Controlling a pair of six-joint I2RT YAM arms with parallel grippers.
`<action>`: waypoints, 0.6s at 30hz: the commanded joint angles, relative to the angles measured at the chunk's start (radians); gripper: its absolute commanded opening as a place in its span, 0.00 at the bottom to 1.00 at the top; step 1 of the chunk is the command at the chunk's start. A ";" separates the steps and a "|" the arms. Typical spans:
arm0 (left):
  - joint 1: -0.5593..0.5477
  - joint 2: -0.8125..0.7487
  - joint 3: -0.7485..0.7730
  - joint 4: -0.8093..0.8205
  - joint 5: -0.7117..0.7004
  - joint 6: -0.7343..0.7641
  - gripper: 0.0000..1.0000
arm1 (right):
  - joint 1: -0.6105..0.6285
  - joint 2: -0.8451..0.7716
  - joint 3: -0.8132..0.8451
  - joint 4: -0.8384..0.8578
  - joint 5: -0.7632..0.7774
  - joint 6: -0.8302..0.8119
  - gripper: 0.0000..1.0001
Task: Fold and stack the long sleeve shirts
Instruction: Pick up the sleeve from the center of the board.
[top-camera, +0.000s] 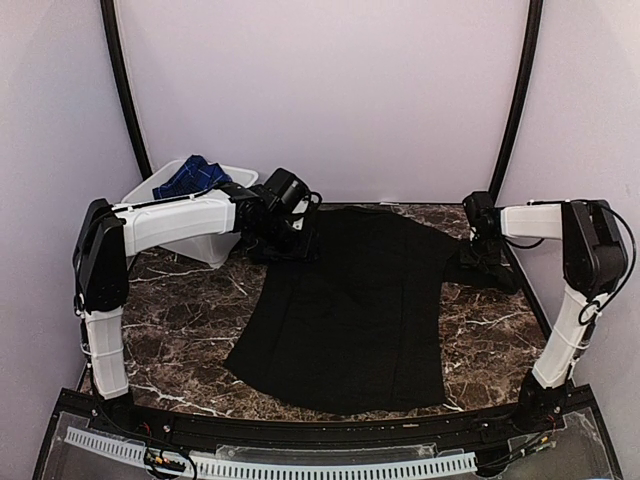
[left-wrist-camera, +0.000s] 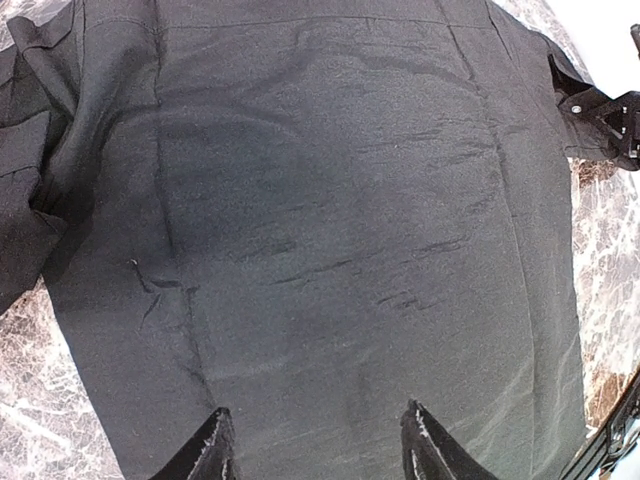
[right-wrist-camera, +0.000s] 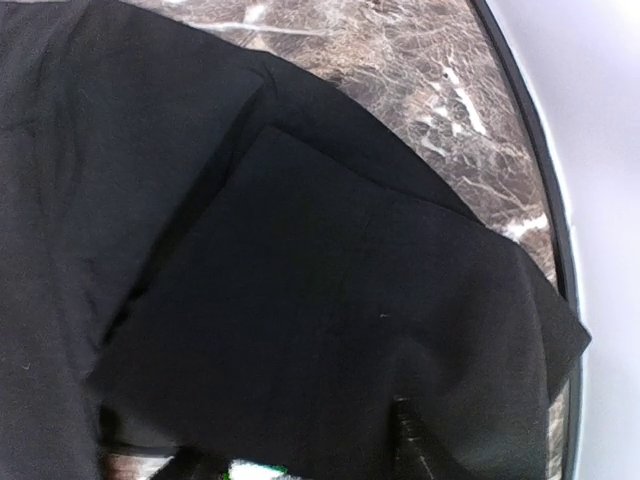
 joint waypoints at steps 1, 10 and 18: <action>-0.001 -0.048 -0.014 0.006 0.013 0.011 0.56 | -0.013 -0.005 0.035 -0.037 0.134 0.079 0.26; -0.001 -0.050 -0.018 0.004 0.017 0.008 0.56 | -0.027 -0.105 0.122 -0.071 0.326 0.145 0.00; 0.004 -0.065 -0.017 0.005 0.029 -0.002 0.55 | -0.007 -0.238 0.252 0.073 0.288 0.023 0.00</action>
